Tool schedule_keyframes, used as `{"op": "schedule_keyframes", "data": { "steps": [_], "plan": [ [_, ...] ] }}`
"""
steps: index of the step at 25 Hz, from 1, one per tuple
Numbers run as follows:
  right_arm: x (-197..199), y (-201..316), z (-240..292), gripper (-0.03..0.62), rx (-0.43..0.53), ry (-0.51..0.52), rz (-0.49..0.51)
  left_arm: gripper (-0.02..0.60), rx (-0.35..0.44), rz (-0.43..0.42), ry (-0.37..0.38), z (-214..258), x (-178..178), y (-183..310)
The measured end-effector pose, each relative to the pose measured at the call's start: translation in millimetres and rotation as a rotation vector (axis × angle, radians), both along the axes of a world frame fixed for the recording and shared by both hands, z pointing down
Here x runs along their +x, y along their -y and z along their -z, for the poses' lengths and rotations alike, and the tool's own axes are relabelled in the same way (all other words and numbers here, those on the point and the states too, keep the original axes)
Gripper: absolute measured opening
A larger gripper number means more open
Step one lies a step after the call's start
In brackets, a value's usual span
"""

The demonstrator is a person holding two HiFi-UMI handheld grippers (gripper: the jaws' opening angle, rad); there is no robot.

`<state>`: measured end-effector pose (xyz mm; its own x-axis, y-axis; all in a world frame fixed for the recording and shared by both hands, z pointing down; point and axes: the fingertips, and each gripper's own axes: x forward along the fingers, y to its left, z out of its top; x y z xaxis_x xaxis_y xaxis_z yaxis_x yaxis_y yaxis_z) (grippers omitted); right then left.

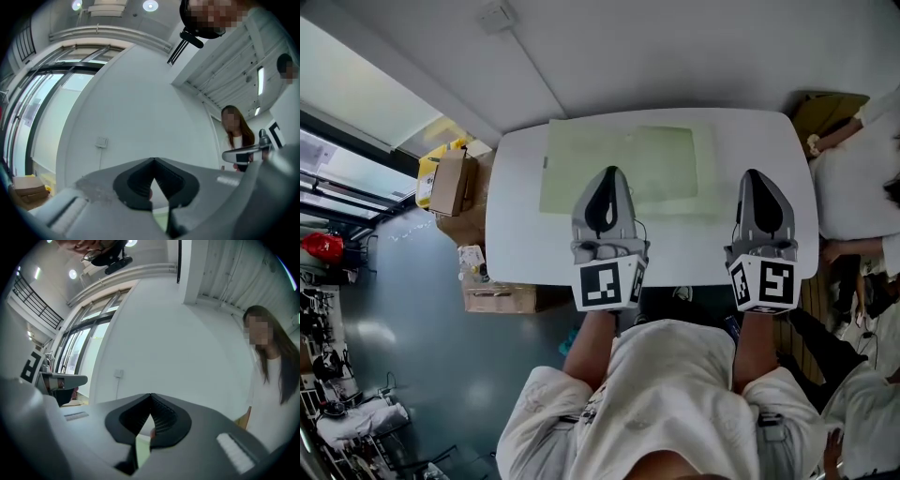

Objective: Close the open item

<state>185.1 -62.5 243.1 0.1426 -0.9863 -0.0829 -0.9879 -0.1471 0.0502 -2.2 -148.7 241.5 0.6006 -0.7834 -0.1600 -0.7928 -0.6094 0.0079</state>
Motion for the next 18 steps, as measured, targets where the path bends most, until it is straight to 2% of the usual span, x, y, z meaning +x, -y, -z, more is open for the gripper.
{"op": "schedule_keyframes", "data": {
  "steps": [8,18],
  "plan": [
    [25,32,-12,0.002,-0.014,0.027,0.074,0.002,-0.021,0.08,0.016,-14,18,17],
    [12,69,-28,0.002,-0.043,0.052,0.175,0.002,-0.045,0.194,0.03,-30,-6,35]
  ]
}}
